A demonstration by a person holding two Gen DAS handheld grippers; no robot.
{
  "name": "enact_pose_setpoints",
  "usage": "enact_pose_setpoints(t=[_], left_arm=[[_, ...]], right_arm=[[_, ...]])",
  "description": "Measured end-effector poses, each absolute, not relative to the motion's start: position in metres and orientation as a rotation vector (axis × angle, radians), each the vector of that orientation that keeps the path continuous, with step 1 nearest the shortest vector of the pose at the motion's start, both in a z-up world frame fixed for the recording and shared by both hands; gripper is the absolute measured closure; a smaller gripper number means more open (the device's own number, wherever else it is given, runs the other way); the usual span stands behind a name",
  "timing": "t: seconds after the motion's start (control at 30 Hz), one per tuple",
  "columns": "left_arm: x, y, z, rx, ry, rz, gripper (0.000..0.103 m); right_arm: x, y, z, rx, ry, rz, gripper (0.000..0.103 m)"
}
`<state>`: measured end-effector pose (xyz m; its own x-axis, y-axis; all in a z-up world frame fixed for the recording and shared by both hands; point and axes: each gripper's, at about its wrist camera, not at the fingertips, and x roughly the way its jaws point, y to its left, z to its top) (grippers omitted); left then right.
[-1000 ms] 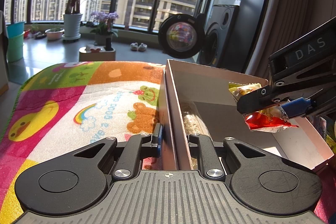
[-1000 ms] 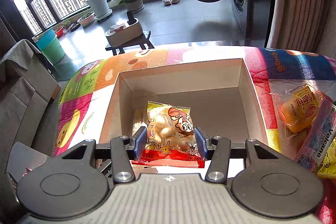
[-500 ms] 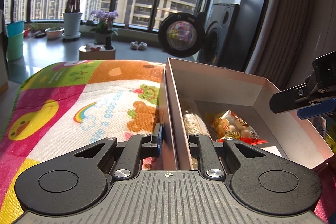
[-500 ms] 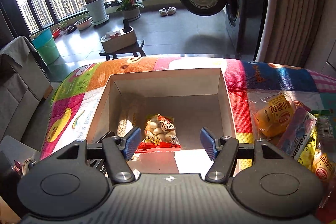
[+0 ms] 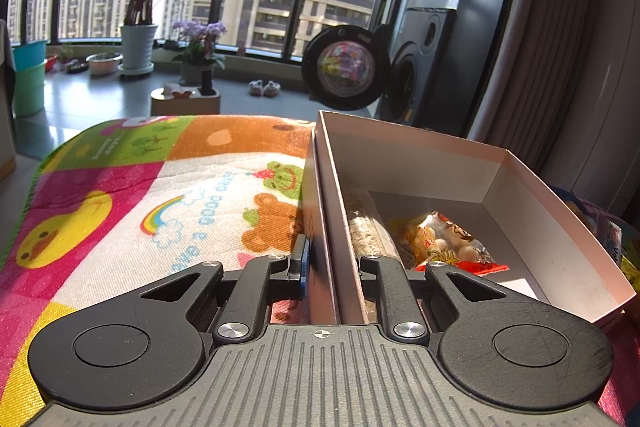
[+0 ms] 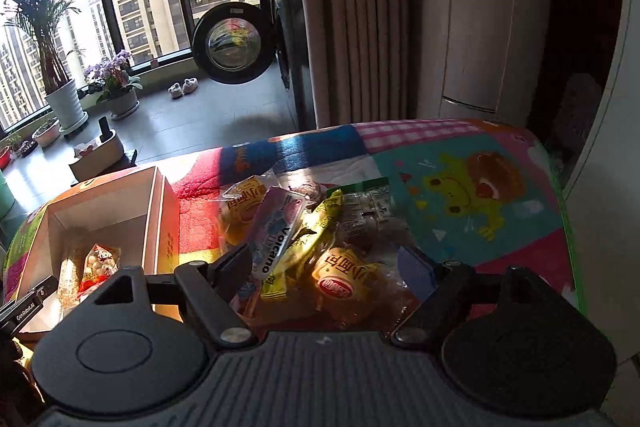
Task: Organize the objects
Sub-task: 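Grasp the pink 'Volcano' candy pack with the right gripper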
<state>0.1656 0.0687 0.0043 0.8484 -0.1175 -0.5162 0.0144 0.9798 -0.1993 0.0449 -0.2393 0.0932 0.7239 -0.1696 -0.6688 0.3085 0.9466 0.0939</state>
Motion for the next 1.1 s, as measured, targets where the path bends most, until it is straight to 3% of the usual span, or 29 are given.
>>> enact_pose_setpoints(t=[0.23, 0.73, 0.8, 0.83, 0.9, 1.1], left_arm=[[0.166, 0.069, 0.004, -0.192, 0.554, -0.070, 0.087], [0.166, 0.069, 0.004, -0.192, 0.555, -0.071, 0.087], [0.166, 0.069, 0.004, -0.192, 0.554, -0.070, 0.087], [0.166, 0.069, 0.004, -0.192, 0.554, -0.070, 0.087], [0.166, 0.069, 0.004, -0.192, 0.554, -0.070, 0.087], [0.166, 0.069, 0.004, -0.192, 0.554, -0.070, 0.087]], right_arm=[[0.051, -0.271, 0.075, 0.262, 0.729, -0.322, 0.022], [0.159, -0.201, 0.029, 0.113, 0.816, -0.291, 0.023], [0.162, -0.196, 0.026, 0.082, 0.808, -0.282, 0.029], [0.160, -0.193, 0.026, 0.064, 0.801, -0.273, 0.040], [0.154, -0.184, 0.029, 0.011, 0.808, -0.224, 0.052], [0.110, -0.164, 0.025, -0.038, 0.889, -0.067, 0.060]])
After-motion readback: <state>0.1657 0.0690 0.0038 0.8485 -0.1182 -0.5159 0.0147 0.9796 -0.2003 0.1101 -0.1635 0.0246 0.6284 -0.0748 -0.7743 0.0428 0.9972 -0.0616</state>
